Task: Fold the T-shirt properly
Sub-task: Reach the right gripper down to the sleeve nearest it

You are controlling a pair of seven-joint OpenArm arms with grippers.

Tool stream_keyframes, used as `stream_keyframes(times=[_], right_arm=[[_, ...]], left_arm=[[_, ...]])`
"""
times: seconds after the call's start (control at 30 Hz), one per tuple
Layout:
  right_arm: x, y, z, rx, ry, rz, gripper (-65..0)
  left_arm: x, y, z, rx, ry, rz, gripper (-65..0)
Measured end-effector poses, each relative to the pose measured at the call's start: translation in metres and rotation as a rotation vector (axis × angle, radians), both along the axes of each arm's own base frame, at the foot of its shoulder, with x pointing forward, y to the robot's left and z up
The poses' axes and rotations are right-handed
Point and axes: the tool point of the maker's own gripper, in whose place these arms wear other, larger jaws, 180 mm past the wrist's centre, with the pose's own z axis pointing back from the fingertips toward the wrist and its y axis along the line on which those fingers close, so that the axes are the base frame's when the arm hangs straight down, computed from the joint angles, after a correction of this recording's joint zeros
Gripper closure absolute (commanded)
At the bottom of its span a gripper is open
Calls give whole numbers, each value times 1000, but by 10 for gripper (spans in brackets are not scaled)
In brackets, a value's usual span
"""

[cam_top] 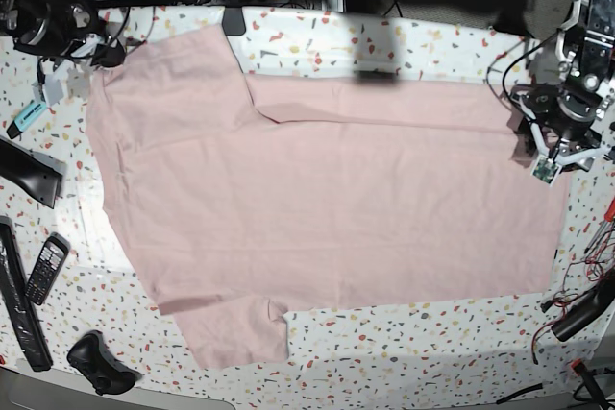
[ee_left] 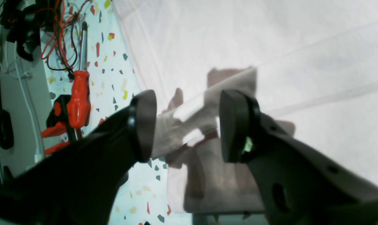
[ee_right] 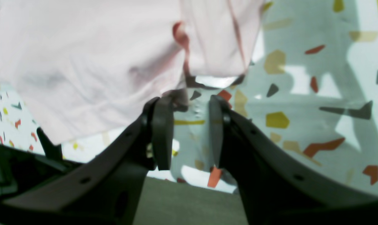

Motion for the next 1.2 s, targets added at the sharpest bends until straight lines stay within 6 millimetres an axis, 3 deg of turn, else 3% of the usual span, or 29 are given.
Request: stream_keyframes(times=[0.23, 0.73, 1.07, 1.2], right_arm=[[-3, -7, 2, -21, 26, 18, -197], [8, 0, 7, 20, -40, -4, -192], [7, 3, 1, 12, -49, -18, -153], [6, 5, 0, 14, -47, -19, -11]], left_arm=[[0, 0, 0, 0, 1, 0, -307], [0, 0, 0, 0, 0, 0, -307], [0, 0, 0, 0, 0, 0, -307], [0, 0, 0, 0, 0, 0, -307]])
